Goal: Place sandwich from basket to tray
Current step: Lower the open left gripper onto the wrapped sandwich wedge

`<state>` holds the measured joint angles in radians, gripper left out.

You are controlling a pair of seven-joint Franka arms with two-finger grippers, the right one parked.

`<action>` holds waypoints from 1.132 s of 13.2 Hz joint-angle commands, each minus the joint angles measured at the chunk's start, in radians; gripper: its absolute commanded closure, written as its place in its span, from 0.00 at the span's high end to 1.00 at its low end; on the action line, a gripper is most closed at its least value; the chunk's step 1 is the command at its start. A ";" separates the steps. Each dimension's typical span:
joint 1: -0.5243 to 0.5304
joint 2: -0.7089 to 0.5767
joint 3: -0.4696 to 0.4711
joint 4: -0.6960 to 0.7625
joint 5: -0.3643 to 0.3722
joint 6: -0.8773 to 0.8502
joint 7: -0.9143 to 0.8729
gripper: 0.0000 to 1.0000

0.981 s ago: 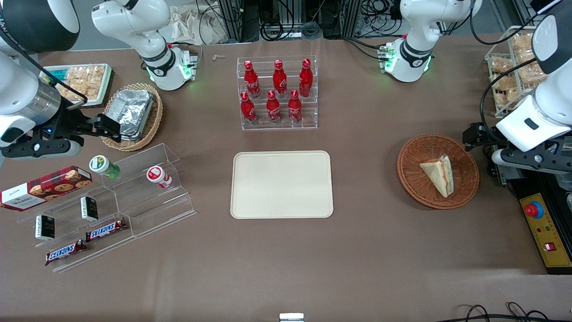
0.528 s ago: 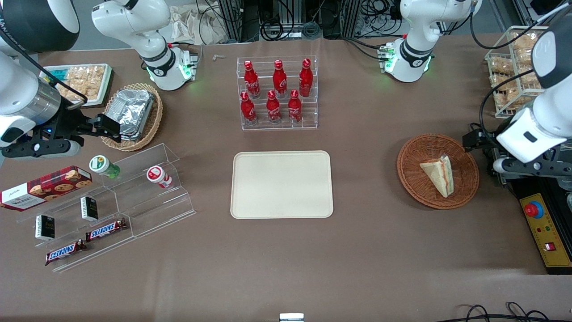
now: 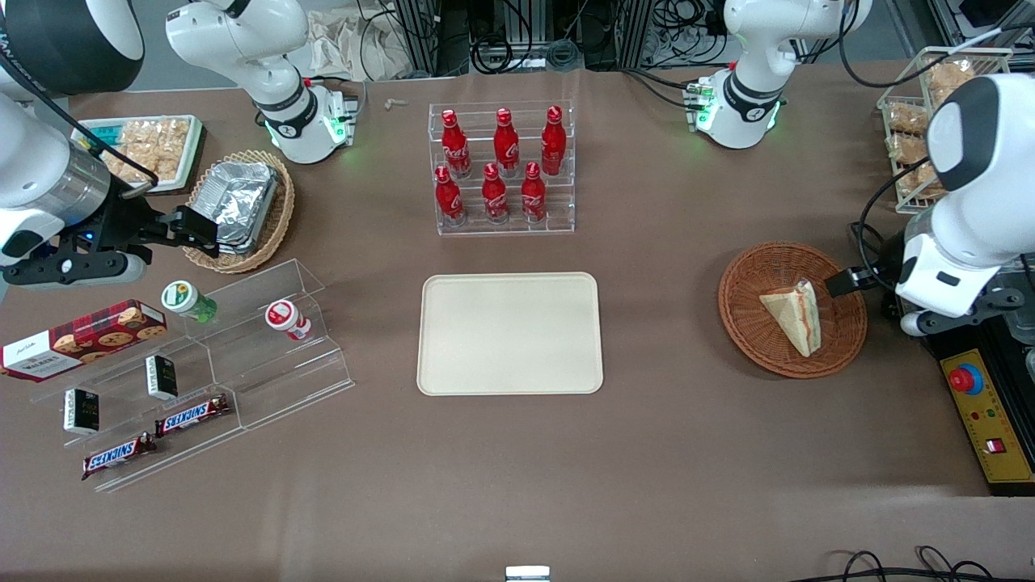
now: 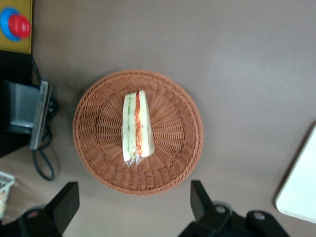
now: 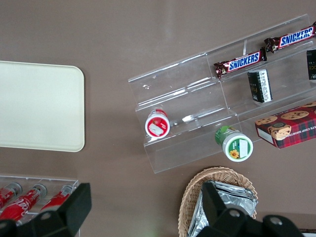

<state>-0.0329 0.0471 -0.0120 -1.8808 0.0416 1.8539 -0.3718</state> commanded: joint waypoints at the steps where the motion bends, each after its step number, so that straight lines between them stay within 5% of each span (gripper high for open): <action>1: 0.010 -0.128 0.004 -0.275 0.001 0.210 -0.132 1.00; 9: -0.001 -0.041 -0.002 -0.385 0.072 0.399 -0.398 1.00; 15: 0.008 0.006 0.001 -0.445 0.103 0.478 -0.404 1.00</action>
<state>-0.0309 0.0558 -0.0075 -2.2949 0.1137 2.2914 -0.7411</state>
